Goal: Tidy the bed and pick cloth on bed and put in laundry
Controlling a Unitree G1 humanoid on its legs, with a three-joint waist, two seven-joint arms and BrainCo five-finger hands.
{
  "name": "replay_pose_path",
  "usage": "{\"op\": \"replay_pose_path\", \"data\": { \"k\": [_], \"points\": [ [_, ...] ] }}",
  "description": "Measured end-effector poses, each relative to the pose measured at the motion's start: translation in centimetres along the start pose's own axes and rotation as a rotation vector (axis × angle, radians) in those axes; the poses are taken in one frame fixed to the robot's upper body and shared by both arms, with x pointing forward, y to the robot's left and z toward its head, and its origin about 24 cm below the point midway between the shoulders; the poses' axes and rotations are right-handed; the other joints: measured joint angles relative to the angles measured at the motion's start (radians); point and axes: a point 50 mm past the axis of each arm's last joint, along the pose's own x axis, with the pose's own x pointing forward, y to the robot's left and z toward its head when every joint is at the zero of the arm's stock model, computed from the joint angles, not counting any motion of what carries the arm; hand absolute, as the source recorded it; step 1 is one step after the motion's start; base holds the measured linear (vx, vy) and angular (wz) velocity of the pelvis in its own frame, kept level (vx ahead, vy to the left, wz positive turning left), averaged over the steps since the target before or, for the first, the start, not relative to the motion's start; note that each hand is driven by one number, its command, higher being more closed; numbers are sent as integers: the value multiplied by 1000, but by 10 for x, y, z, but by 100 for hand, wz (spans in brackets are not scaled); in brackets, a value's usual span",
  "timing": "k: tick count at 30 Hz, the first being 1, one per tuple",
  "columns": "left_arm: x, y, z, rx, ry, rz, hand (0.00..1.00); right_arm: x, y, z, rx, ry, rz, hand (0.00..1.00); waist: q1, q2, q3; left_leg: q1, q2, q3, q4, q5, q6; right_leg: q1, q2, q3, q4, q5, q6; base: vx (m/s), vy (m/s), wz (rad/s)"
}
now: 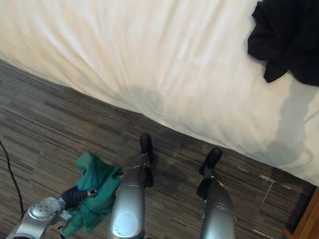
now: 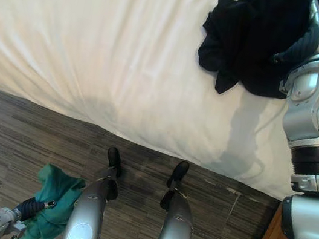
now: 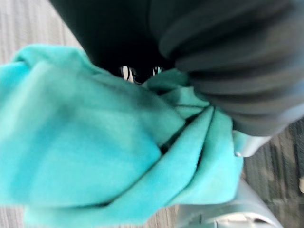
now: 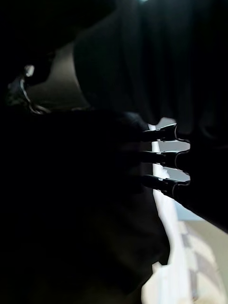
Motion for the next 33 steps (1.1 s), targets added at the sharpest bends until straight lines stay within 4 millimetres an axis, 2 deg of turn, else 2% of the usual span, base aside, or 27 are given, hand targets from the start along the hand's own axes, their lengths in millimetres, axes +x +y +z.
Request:
{"op": "replay_pose_path", "data": {
  "k": [1,2,3,6,11,18,22,24,26,29,30,33],
  "points": [
    [2,-1,3,-5,-8,4,100,0,0,0,22,3,5,0,2,2,1,-13,-2,6,-7,9,2,-22,-2,3,6,4,-1,-71,-1,-7],
    [5,-3,8,-11,-28,1,100,1,0,0,44,4,5,100,3,7,5,-25,-3,13,-11,17,3,-41,-5,5,15,5,-3,-54,0,-11],
    [9,-6,16,-20,-56,-6,100,2,-3,2,79,1,-6,100,11,13,11,-27,-8,23,-26,29,5,-62,-10,9,27,6,-3,-45,-2,-8],
    [16,-14,31,-67,-138,-26,100,8,-16,13,151,-29,-46,100,10,27,19,-35,-19,44,-41,42,9,-109,-27,30,62,4,-5,-28,-5,-11],
    [18,-15,39,-92,-189,-26,100,14,-45,20,278,-63,-154,100,-3,43,27,-64,-45,52,-75,72,14,-188,-62,40,135,-22,-5,-4,-18,9],
    [18,-18,40,-129,-206,-29,100,12,-43,14,371,-58,-203,100,-2,51,31,-60,-51,54,-76,73,14,-204,-79,41,182,-51,-6,37,-46,5],
    [17,-17,45,-160,-256,-3,100,7,-36,2,589,-35,-209,100,-3,51,31,-43,-54,64,-72,73,14,-196,-90,42,199,-59,-6,61,-43,0],
    [18,-21,47,-196,-283,4,100,1,-18,-6,731,-9,-186,100,-3,51,31,4,-60,76,-67,65,11,-159,-93,53,202,-67,-3,72,-30,-16],
    [17,-27,48,-203,-296,9,100,-11,11,-15,836,26,-129,100,-8,52,31,52,-63,77,-44,41,7,-110,-96,57,205,-84,1,59,-18,-19],
    [15,-32,48,-164,-288,33,100,-41,53,-27,1000,72,-47,100,-20,53,30,113,-57,80,3,-8,7,-44,-99,67,220,-111,9,63,-26,-19],
    [16,-32,45,-156,-262,51,100,-56,75,-28,1095,112,-5,100,-33,53,30,147,-57,87,4,-16,6,-14,-97,73,220,-116,13,74,-10,-22],
    [17,-33,44,-211,-246,94,100,-92,124,-24,1238,199,77,100,-56,50,27,246,-55,123,4,-34,2,73,-87,92,207,-122,20,73,-4,-31]
  ]
}}
